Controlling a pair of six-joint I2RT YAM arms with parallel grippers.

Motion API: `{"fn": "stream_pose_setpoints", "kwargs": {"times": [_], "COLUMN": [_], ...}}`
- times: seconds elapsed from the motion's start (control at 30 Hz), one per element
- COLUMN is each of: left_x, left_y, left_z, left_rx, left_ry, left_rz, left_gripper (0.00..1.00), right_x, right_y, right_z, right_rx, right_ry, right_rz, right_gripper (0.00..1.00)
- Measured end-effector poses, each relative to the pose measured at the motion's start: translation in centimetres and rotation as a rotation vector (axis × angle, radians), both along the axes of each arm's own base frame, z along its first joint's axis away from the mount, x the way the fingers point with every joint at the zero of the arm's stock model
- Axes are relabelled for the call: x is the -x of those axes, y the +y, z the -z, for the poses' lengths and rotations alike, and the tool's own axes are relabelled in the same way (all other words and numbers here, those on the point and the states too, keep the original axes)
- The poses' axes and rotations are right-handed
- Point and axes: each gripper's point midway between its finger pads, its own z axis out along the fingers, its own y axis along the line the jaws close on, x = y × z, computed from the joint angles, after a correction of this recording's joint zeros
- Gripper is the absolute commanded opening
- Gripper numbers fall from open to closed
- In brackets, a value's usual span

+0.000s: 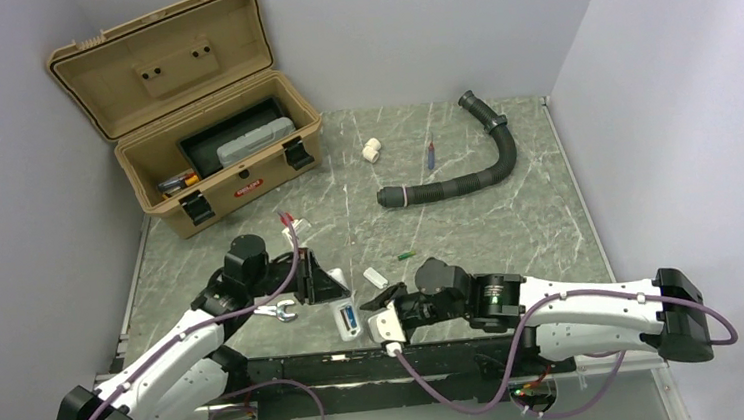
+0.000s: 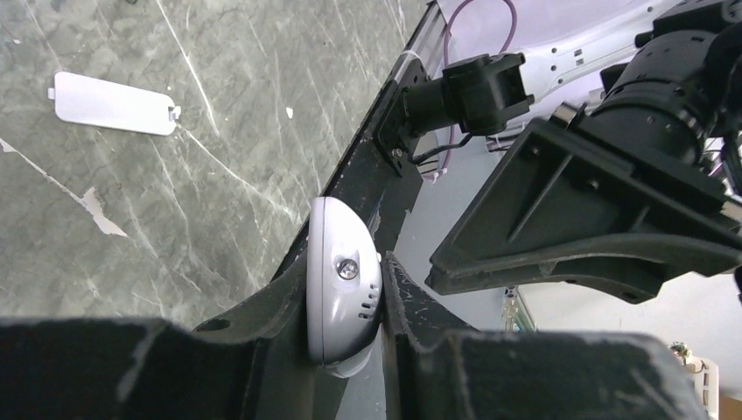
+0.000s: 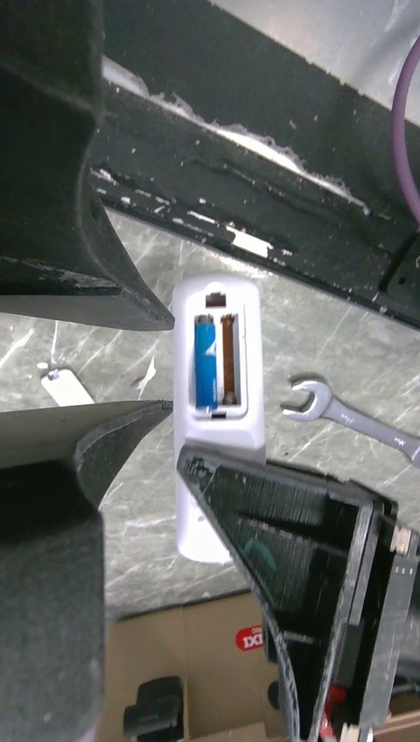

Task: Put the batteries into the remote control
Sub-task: Adjust the battery in the remote control.

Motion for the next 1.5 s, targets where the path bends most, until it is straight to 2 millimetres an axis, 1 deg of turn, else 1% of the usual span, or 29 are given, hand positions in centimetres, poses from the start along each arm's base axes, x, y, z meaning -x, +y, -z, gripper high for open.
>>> {"fn": "stream_pose_setpoints", "kwargs": {"times": [0.1,0.27,0.6,0.87,1.17,1.5], "left_x": [0.2,0.3,0.6,0.6,0.6,0.7], "left_y": [-0.1,-0.2,-0.4,-0.5,-0.5,-0.6], "left_z": [0.3,0.5,0.5,0.4,0.4,0.4], "left_rx": [-0.008,-0.014,-0.013,-0.008,-0.007,-0.007], "left_ry": [0.004,0.006,0.004,-0.001,-0.001,-0.001], "left_rz": [0.012,0.024,0.036,0.039,0.041,0.044], "left_gripper": [0.0,0.0,0.0,0.0,0.0,0.0], "right_x": [-0.9,-1.7,-1.0,-1.1,-1.2,-1.3], "right_y": [-0.1,0.3,1.3,2.1,2.6,2.8], "right_z": [-0.4,-0.6,0.8,-0.2,0.0,-0.2], "right_rx": [-0.003,0.0,0.036,-0.004,0.001,-0.011], "right_ry": [-0.015,-0.01,0.034,0.025,0.027,0.024], "right_rz": [0.013,0.017,-0.031,-0.042,-0.043,-0.044], "right_gripper": [0.38,0.36,0.34,0.34,0.3,0.29]}}
